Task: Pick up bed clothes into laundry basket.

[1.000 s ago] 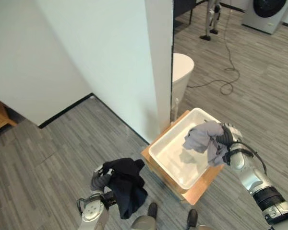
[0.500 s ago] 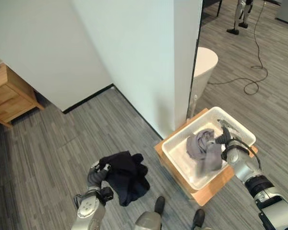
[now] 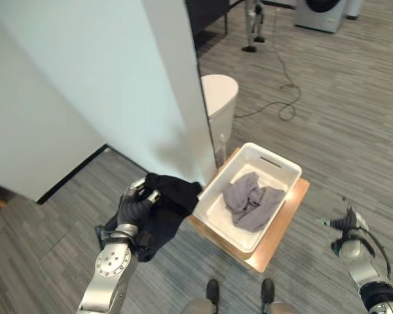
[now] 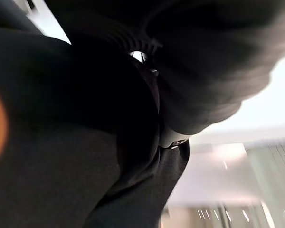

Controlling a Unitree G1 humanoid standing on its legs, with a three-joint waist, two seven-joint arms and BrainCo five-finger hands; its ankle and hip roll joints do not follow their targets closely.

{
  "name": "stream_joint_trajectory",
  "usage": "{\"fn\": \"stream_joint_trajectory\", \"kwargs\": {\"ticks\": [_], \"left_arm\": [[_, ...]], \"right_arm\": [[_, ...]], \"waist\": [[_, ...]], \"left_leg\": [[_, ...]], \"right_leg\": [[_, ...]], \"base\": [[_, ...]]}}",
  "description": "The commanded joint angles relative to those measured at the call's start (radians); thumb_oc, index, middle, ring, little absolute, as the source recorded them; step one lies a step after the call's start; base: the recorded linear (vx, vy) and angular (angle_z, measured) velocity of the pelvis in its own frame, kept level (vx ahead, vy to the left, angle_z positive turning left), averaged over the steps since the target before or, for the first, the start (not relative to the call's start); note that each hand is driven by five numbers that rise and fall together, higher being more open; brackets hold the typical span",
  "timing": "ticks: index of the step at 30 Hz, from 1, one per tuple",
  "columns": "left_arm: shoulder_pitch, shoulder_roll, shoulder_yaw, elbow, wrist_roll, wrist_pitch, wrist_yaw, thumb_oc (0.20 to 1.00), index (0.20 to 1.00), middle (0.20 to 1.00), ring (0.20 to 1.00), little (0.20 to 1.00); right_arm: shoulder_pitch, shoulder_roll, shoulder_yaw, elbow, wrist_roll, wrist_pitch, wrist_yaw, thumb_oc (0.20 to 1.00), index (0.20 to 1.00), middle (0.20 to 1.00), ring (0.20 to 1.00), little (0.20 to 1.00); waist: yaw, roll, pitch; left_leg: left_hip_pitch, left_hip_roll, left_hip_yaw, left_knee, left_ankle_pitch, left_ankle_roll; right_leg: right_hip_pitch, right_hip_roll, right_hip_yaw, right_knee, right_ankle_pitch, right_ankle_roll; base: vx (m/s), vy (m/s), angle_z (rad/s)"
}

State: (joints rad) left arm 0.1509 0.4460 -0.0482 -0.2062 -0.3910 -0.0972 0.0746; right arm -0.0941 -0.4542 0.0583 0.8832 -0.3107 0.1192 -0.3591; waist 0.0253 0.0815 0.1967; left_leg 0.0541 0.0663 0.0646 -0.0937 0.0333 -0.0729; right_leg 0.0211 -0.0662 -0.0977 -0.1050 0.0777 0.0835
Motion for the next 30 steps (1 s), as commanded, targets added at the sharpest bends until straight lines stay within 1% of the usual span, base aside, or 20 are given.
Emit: {"fn": "stream_joint_trajectory", "kwargs": {"ticks": [1, 3, 4, 5, 6, 7, 9, 11, 12, 13, 14, 16, 19, 21, 23, 25, 30], "left_arm": [[-0.062, 0.061, -0.009, -0.096, -0.073, -0.052, -0.024, 0.200, 0.200, 0.200, 0.200, 0.200], [-0.096, 0.075, -0.014, -0.123, -0.059, -0.053, -0.016, 0.200, 0.200, 0.200, 0.200, 0.200], [-0.132, 0.077, -0.013, -0.144, -0.032, -0.062, 0.005, 0.200, 0.200, 0.200, 0.200, 0.200], [-0.133, 0.077, -0.014, -0.144, -0.032, -0.062, 0.006, 0.200, 0.200, 0.200, 0.200, 0.200], [-0.179, 0.073, -0.007, -0.154, 0.009, -0.070, 0.041, 0.200, 0.200, 0.200, 0.200, 0.200], [-0.180, 0.073, -0.007, -0.153, 0.009, -0.070, 0.042, 0.200, 0.200, 0.200, 0.200, 0.200], [-0.234, 0.066, -0.009, -0.137, 0.073, -0.073, 0.099, 0.200, 0.200, 0.200, 0.200, 0.200], [-0.294, 0.062, -0.021, -0.099, 0.151, -0.069, 0.156, 0.200, 0.200, 0.200, 0.200, 0.200], [-0.314, 0.055, -0.026, -0.076, 0.169, -0.062, 0.178, 0.200, 0.200, 0.200, 0.200, 0.200], [-0.354, 0.044, -0.045, -0.022, 0.196, -0.055, 0.208, 0.200, 0.200, 0.200, 0.200, 0.200], [-0.358, 0.043, -0.047, -0.017, 0.197, -0.057, 0.210, 0.200, 0.200, 0.200, 0.200, 0.200], [-0.386, 0.033, -0.061, 0.027, 0.187, -0.055, 0.225, 0.200, 0.200, 0.200, 0.200, 0.200], [-0.468, 0.033, -0.082, 0.103, 0.157, -0.045, 0.259, 0.200, 0.200, 0.200, 0.200, 0.200], [-0.470, 0.033, -0.082, 0.106, 0.156, -0.046, 0.259, 0.200, 0.200, 0.200, 0.200, 0.200], [-0.527, 0.044, -0.088, 0.135, 0.129, -0.043, 0.278, 0.200, 0.200, 0.200, 0.200, 0.200], [-0.554, 0.056, -0.089, 0.142, 0.118, -0.045, 0.286, 0.200, 0.200, 0.200, 0.200, 0.200], [-0.611, 0.051, -0.115, 0.203, 0.084, -0.039, 0.294, 0.200, 0.200, 0.200, 0.200, 0.200]], "right_arm": [[-0.028, 0.007, 0.074, 0.132, -0.014, 0.001, 0.024, 1.000, 1.000, 1.000, 1.000, 1.000], [-0.003, 0.020, 0.080, 0.245, -0.021, 0.011, 0.047, 1.000, 1.000, 1.000, 1.000, 1.000], [0.031, 0.034, 0.076, 0.311, -0.020, 0.010, 0.056, 1.000, 1.000, 1.000, 1.000, 1.000], [0.030, 0.034, 0.075, 0.313, -0.020, 0.009, 0.055, 1.000, 1.000, 1.000, 1.000, 1.000], [0.075, 0.049, 0.059, 0.352, -0.012, 0.008, 0.059, 1.000, 1.000, 1.000, 1.000, 1.000], [0.075, 0.049, 0.059, 0.352, -0.012, 0.007, 0.059, 1.000, 1.000, 1.000, 1.000, 1.000], [0.106, 0.066, 0.035, 0.376, 0.017, 0.005, 0.050, 1.000, 1.000, 1.000, 1.000, 1.000], [0.133, 0.088, 0.022, 0.389, 0.056, 0.003, 0.042, 1.000, 1.000, 1.000, 1.000, 1.000], [0.141, 0.098, 0.023, 0.389, 0.069, 0.001, 0.040, 1.000, 1.000, 1.000, 1.000, 1.000], [0.147, 0.108, 0.027, 0.391, 0.082, 0.000, 0.032, 1.000, 1.000, 1.000, 1.000, 1.000], [0.146, 0.108, 0.025, 0.391, 0.083, 0.000, 0.031, 1.000, 1.000, 1.000, 1.000, 1.000], [0.149, 0.122, 0.043, 0.396, 0.078, 0.008, 0.031, 1.000, 1.000, 1.000, 1.000, 1.000], [0.147, 0.131, 0.078, 0.402, 0.057, 0.024, 0.031, 1.000, 1.000, 1.000, 1.000, 1.000], [0.146, 0.131, 0.078, 0.402, 0.057, 0.024, 0.031, 1.000, 1.000, 1.000, 1.000, 1.000], [0.136, 0.125, 0.087, 0.406, 0.052, 0.034, 0.030, 1.000, 1.000, 1.000, 1.000, 1.000], [0.125, 0.123, 0.090, 0.411, 0.055, 0.039, 0.033, 1.000, 1.000, 1.000, 1.000, 1.000], [0.126, 0.120, 0.101, 0.423, 0.065, 0.045, 0.034, 1.000, 1.000, 1.000, 1.000, 1.000]], "waist": [[-0.005, -0.041, -0.041], [-0.018, -0.040, -0.042], [-0.030, -0.041, -0.042], [-0.029, -0.041, -0.041], [-0.045, -0.041, -0.041], [-0.045, -0.041, -0.041], [-0.058, -0.042, -0.040], [-0.073, -0.043, -0.039], [-0.082, -0.042, -0.039], [-0.096, -0.041, -0.039], [-0.094, -0.041, -0.038], [-0.107, -0.038, -0.039], [-0.135, -0.029, -0.042], [-0.134, -0.030, -0.041], [-0.148, -0.021, -0.042], [-0.150, -0.017, -0.043], [-0.157, -0.020, -0.047]], "left_leg": [[0.021, 0.039, 0.010, 0.006, -0.077, -0.018], [0.025, 0.040, 0.014, 0.006, -0.079, -0.018], [0.029, 0.042, 0.017, 0.006, -0.081, -0.019], [0.029, 0.042, 0.017, 0.006, -0.081, -0.019], [0.032, 0.045, 0.022, 0.006, -0.082, -0.021], [0.032, 0.045, 0.022, 0.006, -0.082, -0.021], [0.033, 0.047, 0.025, 0.006, -0.082, -0.022], [0.035, 0.050, 0.030, 0.006, -0.082, -0.024], [0.036, 0.052, 0.034, 0.006, -0.082, -0.025], [0.038, 0.056, 0.042, 0.006, -0.082, -0.027], [0.038, 0.056, 0.042, 0.006, -0.082, -0.027], [0.042, 0.060, 0.052, 0.006, -0.083, -0.030], [0.043, 0.065, 0.063, 0.006, -0.081, -0.034], [0.043, 0.065, 0.063, 0.006, -0.081, -0.034], [0.044, 0.067, 0.070, 0.006, -0.081, -0.036], [0.043, 0.069, 0.073, 0.006, -0.081, -0.037], [0.046, 0.072, 0.077, 0.006, -0.081, -0.039]], "right_leg": [[0.013, -0.116, -0.037, 0.018, -0.032, 0.092], [0.014, -0.116, -0.035, 0.018, -0.032, 0.094], [0.016, -0.117, -0.033, 0.018, -0.034, 0.095], [0.016, -0.117, -0.033, 0.018, -0.034, 0.095], [0.019, -0.117, -0.030, 0.018, -0.036, 0.096], [0.019, -0.117, -0.030, 0.018, -0.036, 0.096], [0.019, -0.115, -0.027, 0.018, -0.036, 0.095], [0.017, -0.113, -0.024, 0.018, -0.037, 0.096], [0.015, -0.111, -0.022, 0.018, -0.036, 0.097], [0.012, -0.110, -0.018, 0.018, -0.034, 0.097], [0.011, -0.109, -0.018, 0.018, -0.033, 0.097], [0.008, -0.106, -0.011, 0.018, -0.033, 0.097], [0.003, -0.101, 0.003, 0.018, -0.035, 0.096], [0.003, -0.101, 0.003, 0.018, -0.035, 0.096], [-0.001, -0.099, 0.010, 0.018, -0.036, 0.096], [-0.004, -0.097, 0.012, 0.018, -0.037, 0.097], [-0.003, -0.094, 0.013, 0.018, -0.037, 0.096]], "base": [[0.02, -0.014, -0.09], [0.02, -0.028, -0.04], [0.03, -0.030, -0.04], [0.03, -0.039, -0.05], [0.01, -0.018, -0.04], [0.01, -0.025, -0.04], [0.00, -0.025, -0.06], [0.00, -0.017, -0.02], [0.00, 0.000, 0.00], [0.01, -0.018, -0.06], [0.01, -0.020, -0.12], [0.03, -0.010, -0.20], [0.04, -0.012, -0.09], [0.01, -0.002, -0.17], [0.03, -0.001, -0.04], [0.00, 0.000, 0.00], [0.00, 0.000, 0.00]]}}
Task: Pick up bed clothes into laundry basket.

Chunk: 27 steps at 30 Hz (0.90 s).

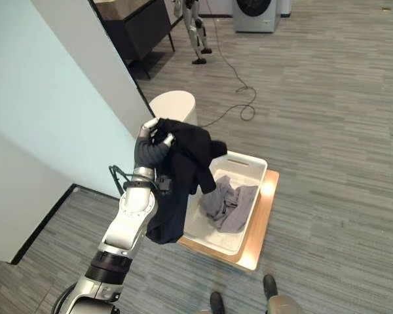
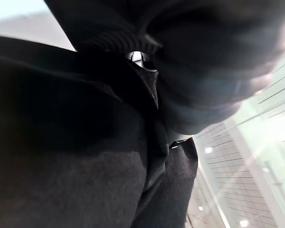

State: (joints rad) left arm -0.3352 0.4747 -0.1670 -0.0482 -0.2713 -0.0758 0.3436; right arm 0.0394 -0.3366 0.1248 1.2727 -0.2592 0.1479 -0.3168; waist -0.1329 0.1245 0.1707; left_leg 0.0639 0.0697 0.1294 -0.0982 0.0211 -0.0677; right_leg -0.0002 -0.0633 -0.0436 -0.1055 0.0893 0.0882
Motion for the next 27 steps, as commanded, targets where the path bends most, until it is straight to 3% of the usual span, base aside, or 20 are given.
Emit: {"fn": "stream_joint_trajectory", "kwargs": {"ticks": [1, 16, 27], "left_arm": [[-0.136, 0.020, 0.000, 0.062, -0.044, -0.055, 0.025, 0.200, 0.200, 0.200, 0.200, 0.200], [-0.232, -0.046, -0.079, 0.325, -0.042, -0.012, 0.041, 0.200, 0.200, 0.200, 0.200, 0.200], [-0.227, -0.220, -0.185, 0.590, -0.061, 0.012, 0.012, 0.200, 0.200, 0.200, 0.200, 0.200]], "right_arm": [[-0.007, 0.002, 0.036, 0.036, 0.018, 0.019, -0.006, 1.000, 1.000, 1.000, 1.000, 1.000], [-0.033, 0.000, 0.066, 0.032, 0.040, 0.026, -0.017, 1.000, 1.000, 1.000, 1.000, 1.000], [-0.078, -0.006, 0.103, 0.023, 0.039, 0.030, -0.039, 1.000, 1.000, 1.000, 1.000, 1.000]], "waist": [[-0.001, -0.064, -0.021], [-0.031, -0.068, -0.006], [-0.077, -0.047, 0.024]], "left_leg": [[0.037, 0.069, 0.014, 0.011, -0.069, -0.044], [0.015, 0.081, 0.024, 0.011, -0.064, -0.050], [-0.040, 0.082, 0.041, 0.011, -0.050, -0.053]], "right_leg": [[0.019, -0.096, -0.042, 0.018, -0.049, 0.091], [-0.012, -0.086, -0.032, 0.018, -0.044, 0.090], [-0.086, -0.083, -0.011, 0.018, -0.031, 0.087]], "base": [[0.00, 0.000, 0.00], [0.00, -0.010, -0.03], [-0.02, -0.016, -0.09]]}}
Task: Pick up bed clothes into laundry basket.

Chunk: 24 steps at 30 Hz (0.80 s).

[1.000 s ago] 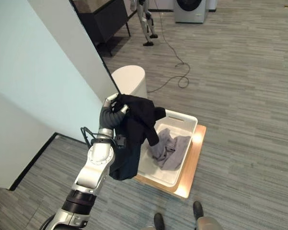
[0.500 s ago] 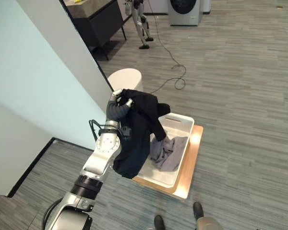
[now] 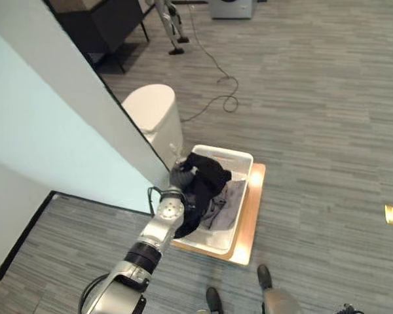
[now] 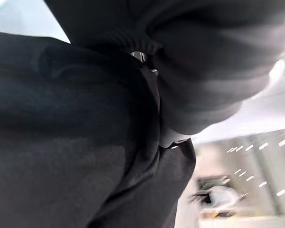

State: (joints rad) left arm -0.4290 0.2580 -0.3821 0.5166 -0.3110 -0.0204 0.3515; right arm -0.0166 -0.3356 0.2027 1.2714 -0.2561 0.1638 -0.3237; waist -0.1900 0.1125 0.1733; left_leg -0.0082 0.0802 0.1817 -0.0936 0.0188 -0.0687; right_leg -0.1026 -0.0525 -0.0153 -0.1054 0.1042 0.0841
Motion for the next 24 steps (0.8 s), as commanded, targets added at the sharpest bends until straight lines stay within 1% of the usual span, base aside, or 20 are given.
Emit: {"fn": "stream_joint_trajectory", "kwargs": {"ticks": [1, 6, 9, 12, 13, 14, 18, 19, 20, 21, 24], "left_arm": [[-0.142, -0.051, 0.002, 0.075, -0.045, -0.045, 0.004, 0.200, 0.200, 0.200, 0.200, 0.200], [-0.155, -0.099, -0.039, 0.144, -0.048, -0.044, 0.000, 0.200, 0.200, 0.200, 0.200, 0.200], [-0.193, -0.127, -0.067, 0.204, -0.053, -0.046, 0.011, 0.200, 0.200, 0.200, 0.200, 0.200], [-0.225, -0.131, -0.072, 0.238, -0.048, -0.046, 0.021, 0.200, 0.200, 0.200, 0.200, 0.200], [-0.251, -0.131, -0.071, 0.294, -0.024, -0.042, 0.034, 0.200, 0.200, 0.200, 0.200, 0.200], [-0.252, -0.132, -0.070, 0.296, -0.024, -0.043, 0.034, 0.200, 0.200, 0.200, 0.200, 0.200], [-0.313, -0.118, -0.044, 0.444, -0.012, -0.037, 0.060, 0.200, 0.200, 0.200, 0.200, 0.200], [-0.320, -0.128, -0.042, 0.459, 0.004, -0.029, 0.067, 0.200, 0.200, 0.200, 0.200, 0.200], [-0.324, -0.136, -0.029, 0.494, 0.005, -0.027, 0.078, 0.200, 0.200, 0.200, 0.200, 0.200], [-0.333, -0.125, -0.023, 0.510, 0.012, -0.021, 0.099, 0.200, 0.200, 0.200, 0.200, 0.200], [-0.408, -0.101, 0.004, 0.638, 0.047, 0.001, 0.143, 0.200, 0.200, 0.200, 0.200, 0.200]], "right_arm": [[-0.031, -0.005, 0.033, 0.019, 0.046, 0.014, -0.043, 1.000, 1.000, 1.000, 1.000, 1.000], [-0.035, -0.001, 0.043, 0.017, 0.055, 0.012, -0.054, 1.000, 1.000, 1.000, 1.000, 1.000], [-0.049, -0.001, 0.065, 0.011, 0.068, 0.008, -0.066, 1.000, 1.000, 1.000, 1.000, 1.000], [-0.060, -0.003, 0.074, 0.006, 0.079, 0.003, -0.073, 1.000, 1.000, 1.000, 1.000, 1.000], [-0.066, -0.006, 0.079, 0.004, 0.087, -0.005, -0.081, 1.000, 1.000, 1.000, 1.000, 1.000], [-0.066, -0.006, 0.079, 0.005, 0.088, -0.005, -0.081, 1.000, 1.000, 1.000, 1.000, 1.000], [-0.081, -0.006, 0.100, 0.008, 0.104, -0.021, -0.093, 1.000, 1.000, 1.000, 1.000, 1.000], [-0.121, -0.013, 0.125, 0.019, 0.102, -0.026, -0.109, 1.000, 1.000, 1.000, 1.000, 1.000], [-0.146, -0.001, 0.141, 0.013, 0.113, -0.031, -0.115, 1.000, 1.000, 1.000, 1.000, 1.000], [-0.157, 0.005, 0.148, 0.013, 0.117, -0.028, -0.118, 1.000, 1.000, 1.000, 1.000, 1.000], [-0.175, 0.009, 0.166, 0.024, 0.120, -0.044, -0.137, 1.000, 1.000, 1.000, 1.000, 1.000]], "waist": [[-0.031, -0.028, 0.029], [-0.042, -0.022, 0.035], [-0.052, -0.018, 0.049], [-0.056, -0.015, 0.057], [-0.062, -0.012, 0.066], [-0.061, -0.011, 0.066], [-0.071, -0.006, 0.080], [-0.060, -0.002, 0.086], [-0.055, -0.002, 0.089], [-0.053, -0.003, 0.093], [-0.056, -0.014, 0.099]], "left_leg": [[0.014, 0.071, -0.005, 0.006, -0.045, -0.052], [-0.004, 0.075, 0.008, 0.006, -0.041, -0.054], [-0.019, 0.077, 0.018, 0.006, -0.034, -0.057], [-0.025, 0.080, 0.025, 0.006, -0.033, -0.059], [-0.029, 0.080, 0.032, 0.006, -0.031, -0.060], [-0.029, 0.081, 0.033, 0.006, -0.031, -0.060], [-0.038, 0.086, 0.050, 0.006, -0.026, -0.065], [-0.043, 0.088, 0.048, 0.006, -0.022, -0.066], [-0.046, 0.088, 0.044, 0.006, -0.019, -0.067], [-0.046, 0.089, 0.044, 0.006, -0.018, -0.068], [-0.052, 0.096, 0.046, 0.006, -0.014, -0.071]], "right_leg": [[-0.009, -0.092, -0.032, 0.018, -0.041, 0.091], [-0.040, -0.088, -0.018, 0.018, -0.035, 0.092], [-0.065, -0.085, -0.006, 0.018, -0.030, 0.094], [-0.077, -0.084, -0.001, 0.018, -0.028, 0.094], [-0.089, -0.081, 0.004, 0.018, -0.026, 0.094], [-0.089, -0.080, 0.005, 0.018, -0.026, 0.093], [-0.113, -0.075, 0.012, 0.018, -0.021, 0.095], [-0.117, -0.075, 0.010, 0.018, -0.020, 0.093], [-0.119, -0.073, 0.009, 0.018, -0.021, 0.092], [-0.122, -0.071, 0.008, 0.018, -0.022, 0.091], [-0.134, -0.066, 0.006, 0.018, -0.019, 0.091]], "base": [[-0.04, -0.036, -0.05], [-0.02, -0.027, -0.13], [-0.01, -0.051, -0.07], [-0.03, -0.039, -0.15], [-0.02, -0.028, -0.19], [-0.02, -0.017, -0.14], [-0.02, -0.029, -0.13], [-0.03, -0.040, -0.16], [-0.02, -0.040, -0.14], [-0.01, -0.030, -0.11], [0.00, -0.031, -0.08]]}}
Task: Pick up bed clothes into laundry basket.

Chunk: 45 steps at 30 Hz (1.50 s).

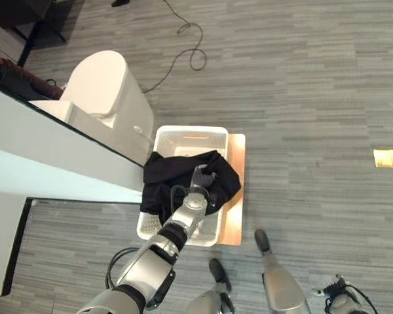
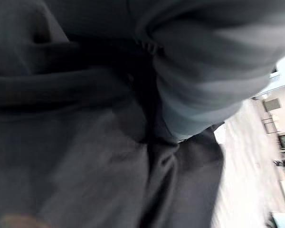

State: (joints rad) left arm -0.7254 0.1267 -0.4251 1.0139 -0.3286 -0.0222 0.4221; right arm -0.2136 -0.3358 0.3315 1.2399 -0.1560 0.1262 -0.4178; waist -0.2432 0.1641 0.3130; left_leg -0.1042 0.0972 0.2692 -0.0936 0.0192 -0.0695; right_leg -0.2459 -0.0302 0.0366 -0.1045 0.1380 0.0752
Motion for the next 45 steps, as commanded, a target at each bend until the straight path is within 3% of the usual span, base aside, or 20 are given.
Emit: {"fn": "stream_joint_trajectory", "kwargs": {"ticks": [1, 2, 9, 11, 12, 19, 20, 21, 22, 23, 27, 31, 34, 35, 38, 39, 41, 43, 44, 45], "left_arm": [[-0.144, 0.053, 0.058, 0.174, 0.078, 0.011, 0.085, 0.200, 0.200, 0.200, 0.200, 0.200], [-0.191, 0.097, 0.074, 0.219, 0.107, 0.024, 0.103, 0.200, 0.200, 0.200, 0.200, 0.200], [-0.222, 0.171, 0.064, 0.252, 0.180, 0.030, 0.114, 0.200, 0.200, 0.200, 0.200, 0.200], [-0.220, 0.169, 0.058, 0.252, 0.184, 0.029, 0.109, 0.507, 0.507, 0.507, 0.507, 0.507], [-0.210, 0.154, 0.040, 0.255, 0.190, 0.028, 0.082, 1.000, 1.000, 1.000, 1.000, 1.000], [-0.135, 0.116, 0.027, 0.097, 0.063, -0.044, 0.007, 1.000, 1.000, 1.000, 1.000, 1.000], [-0.090, 0.117, 0.033, -0.036, 0.024, -0.074, 0.015, 1.000, 1.000, 1.000, 1.000, 1.000], [-0.089, 0.118, 0.033, -0.037, 0.024, -0.073, 0.015, 1.000, 1.000, 1.000, 1.000, 1.000], [-0.022, 0.139, 0.034, -0.243, 0.045, -0.100, 0.037, 1.000, 1.000, 1.000, 1.000, 1.000], [-0.021, 0.140, 0.034, -0.245, 0.045, -0.099, 0.037, 1.000, 1.000, 1.000, 1.000, 1.000], [0.160, 0.208, 0.096, -0.605, 0.043, -0.175, 0.043, 1.000, 1.000, 1.000, 1.000, 1.000], [0.341, 0.332, 0.206, -0.950, 0.031, -0.232, -0.003, 1.000, 1.000, 1.000, 1.000, 1.000], [0.606, 0.434, 0.424, -1.290, 0.026, -0.313, -0.023, 1.000, 1.000, 1.000, 1.000, 1.000], [0.668, 0.442, 0.493, -1.337, 0.012, -0.343, -0.024, 1.000, 1.000, 1.000, 1.000, 1.000], [0.721, 0.438, 0.557, -1.372, -0.022, -0.362, -0.036, 1.000, 1.000, 1.000, 1.000, 1.000], [0.881, 0.310, 0.721, -1.436, -0.023, -0.348, -0.065, 1.000, 1.000, 1.000, 1.000, 1.000], [0.955, 0.291, 0.736, -1.424, 0.012, -0.355, -0.087, 1.000, 1.000, 1.000, 1.000, 1.000], [0.998, 0.258, 0.683, -1.391, -0.031, -0.356, -0.129, 1.000, 1.000, 1.000, 1.000, 1.000], [1.002, 0.245, 0.667, -1.365, -0.063, -0.349, -0.150, 1.000, 1.000, 1.000, 1.000, 1.000], [1.012, 0.230, 0.620, -1.317, -0.116, -0.318, -0.180, 1.000, 1.000, 1.000, 1.000, 1.000]], "right_arm": [[0.014, 0.007, 0.042, 0.060, 0.021, -0.013, -0.046, 1.000, 1.000, 1.000, 1.000, 1.000], [0.006, 0.008, 0.051, 0.063, 0.024, -0.025, -0.057, 1.000, 1.000, 1.000, 1.000, 1.000], [-0.005, 0.024, 0.065, 0.062, 0.024, -0.049, -0.069, 1.000, 1.000, 1.000, 1.000, 1.000], [-0.009, 0.025, 0.068, 0.064, 0.026, -0.050, -0.067, 1.000, 1.000, 1.000, 1.000, 1.000], [-0.023, 0.028, 0.073, 0.068, 0.027, -0.049, -0.060, 1.000, 1.000, 1.000, 1.000, 1.000], [-0.037, 0.020, 0.069, 0.053, 0.037, -0.046, -0.056, 1.000, 1.000, 1.000, 1.000, 1.000], [-0.045, 0.008, 0.056, 0.031, 0.044, -0.045, -0.059, 1.000, 1.000, 1.000, 1.000, 1.000], [-0.046, 0.008, 0.056, 0.031, 0.044, -0.044, -0.059, 1.000, 1.000, 1.000, 1.000, 1.000], [-0.074, -0.006, 0.039, -0.006, 0.053, -0.049, -0.060, 1.000, 1.000, 1.000, 1.000, 1.000], [-0.075, -0.005, 0.039, -0.006, 0.053, -0.048, -0.060, 1.000, 1.000, 1.000, 1.000, 1.000], [-0.189, -0.083, 0.025, -0.153, 0.068, -0.084, -0.058, 1.000, 1.000, 1.000, 1.000, 1.000], [-0.288, -0.211, 0.044, -0.348, 0.021, -0.095, -0.025, 1.000, 1.000, 1.000, 1.000, 1.000], [-0.283, -0.316, 0.015, -0.626, -0.045, -0.105, -0.005, 1.000, 1.000, 1.000, 1.000, 1.000], [-0.281, -0.345, -0.015, -0.688, -0.039, -0.122, 0.001, 1.000, 1.000, 1.000, 1.000, 1.000], [-0.296, -0.383, -0.030, -0.733, -0.036, -0.133, 0.008, 1.000, 1.000, 1.000, 1.000, 1.000], [0.221, -0.360, -0.283, -1.307, -0.174, -0.244, 0.093, 1.000, 1.000, 1.000, 1.000, 1.000], [0.342, -0.317, -0.301, -1.312, -0.244, -0.278, 0.107, 1.000, 1.000, 1.000, 1.000, 1.000], [0.336, -0.294, -0.275, -1.274, -0.284, -0.281, 0.106, 1.000, 1.000, 1.000, 1.000, 1.000], [0.337, -0.287, -0.277, -1.273, -0.295, -0.279, 0.112, 1.000, 1.000, 1.000, 1.000, 1.000], [0.354, -0.280, -0.291, -1.291, -0.297, -0.275, 0.118, 1.000, 1.000, 1.000, 1.000, 1.000]], "waist": [[-0.003, -0.069, -0.035], [-0.003, -0.080, -0.034], [0.014, -0.101, -0.026], [0.015, -0.103, -0.027], [0.017, -0.107, -0.026], [0.040, -0.105, -0.035], [0.055, -0.104, -0.037], [0.055, -0.105, -0.039], [0.075, -0.104, -0.042], [0.074, -0.105, -0.044], [0.125, -0.115, -0.066], [0.176, -0.126, -0.098], [0.231, -0.134, -0.116], [0.247, -0.136, -0.120], [0.265, -0.150, -0.122], [0.239, -0.174, -0.113], [0.234, -0.179, -0.110], [0.228, -0.186, -0.125], [0.220, -0.184, -0.136], [0.207, -0.177, -0.155]], "left_leg": [[0.047, 0.082, -0.042, 0.006, -0.018, -0.072], [0.033, 0.087, -0.040, 0.006, -0.012, -0.076], [-0.007, 0.097, -0.049, 0.006, -0.001, -0.080], [-0.014, 0.098, -0.052, 0.006, 0.001, -0.081], [-0.025, 0.098, -0.058, 0.006, 0.003, -0.081], [-0.018, 0.097, -0.070, 0.006, -0.003, -0.079], [0.007, 0.099, -0.067, 0.006, -0.011, -0.078], [0.003, 0.098, -0.068, 0.006, -0.007, -0.079], [0.028, 0.102, -0.068, 0.006, -0.013, -0.078], [0.024, 0.102, -0.068, 0.006, -0.009, -0.078], [0.071, 0.106, -0.075, 0.006, -0.019, -0.078], [0.110, 0.110, -0.095, 0.006, -0.026, -0.075], [0.125, 0.078, -0.164, 0.008, -0.033, -0.055], [0.129, 0.074, -0.176, 0.019, -0.045, -0.051], [0.116, 0.067, -0.186, 0.059, -0.056, -0.051], [0.118, 0.061, -0.213, 0.207, -0.110, -0.040], [0.140, 0.060, -0.263, 0.277, -0.099, -0.046], [0.151, 0.073, -0.319, 0.337, -0.089, -0.058], [0.170, 0.094, -0.334, 0.316, -0.088, -0.066], [0.221, 0.151, -0.343, 0.224, -0.075, -0.077]], "right_leg": [[0.010, -0.085, -0.047, 0.017, -0.053, 0.101], [-0.008, -0.082, -0.051, 0.017, -0.043, 0.099], [-0.041, -0.078, -0.069, 0.017, -0.031, 0.098], [-0.045, -0.079, -0.073, 0.017, -0.030, 0.097], [-0.052, -0.079, -0.078, 0.017, -0.028, 0.097], [-0.031, -0.076, -0.089, 0.017, -0.045, 0.090], [-0.003, -0.073, -0.091, 0.017, -0.057, 0.091], [-0.008, -0.074, -0.091, 0.017, -0.054, 0.090], [0.021, -0.073, -0.098, 0.017, -0.065, 0.089], [0.018, -0.073, -0.098, 0.017, -0.062, 0.088], [0.078, -0.069, -0.105, 0.017, -0.081, 0.081], [0.138, -0.061, -0.115, 0.017, -0.103, 0.071], [0.154, -0.055, -0.108, 0.017, -0.108, 0.069], [0.163, -0.057, -0.110, 0.017, -0.112, 0.070], [0.167, -0.065, -0.111, 0.017, -0.104, 0.067], [0.169, -0.090, -0.113, 0.017, -0.077, 0.062], [0.155, -0.107, -0.133, 0.017, -0.056, 0.058], [0.145, -0.122, -0.161, 0.017, -0.045, 0.060], [0.140, -0.127, -0.175, 0.017, -0.041, 0.068], [0.125, -0.135, -0.193, 0.017, -0.032, 0.086]], "base": [[-0.02, -0.064, -0.04], [-0.01, -0.049, -0.02], [-0.03, -0.039, 0.00], [-0.03, -0.026, 0.09], [-0.03, -0.027, 0.16], [0.00, -0.022, 0.09], [0.00, 0.000, 0.00], [0.07, -0.061, 0.01], [0.02, -0.042, 0.02], [0.07, -0.057, 0.00], [0.06, -0.038, 0.03], [0.08, -0.037, 0.11], [0.03, -0.008, 0.14], [-0.01, 0.004, 0.10], [-0.09, 0.020, 0.24], [-0.32, 0.146, 0.40], [-0.33, 0.164, 0.43], [-0.24, 0.167, -0.10], [-0.30, 0.326, 0.10], [-0.20, 0.256, 0.42]]}}
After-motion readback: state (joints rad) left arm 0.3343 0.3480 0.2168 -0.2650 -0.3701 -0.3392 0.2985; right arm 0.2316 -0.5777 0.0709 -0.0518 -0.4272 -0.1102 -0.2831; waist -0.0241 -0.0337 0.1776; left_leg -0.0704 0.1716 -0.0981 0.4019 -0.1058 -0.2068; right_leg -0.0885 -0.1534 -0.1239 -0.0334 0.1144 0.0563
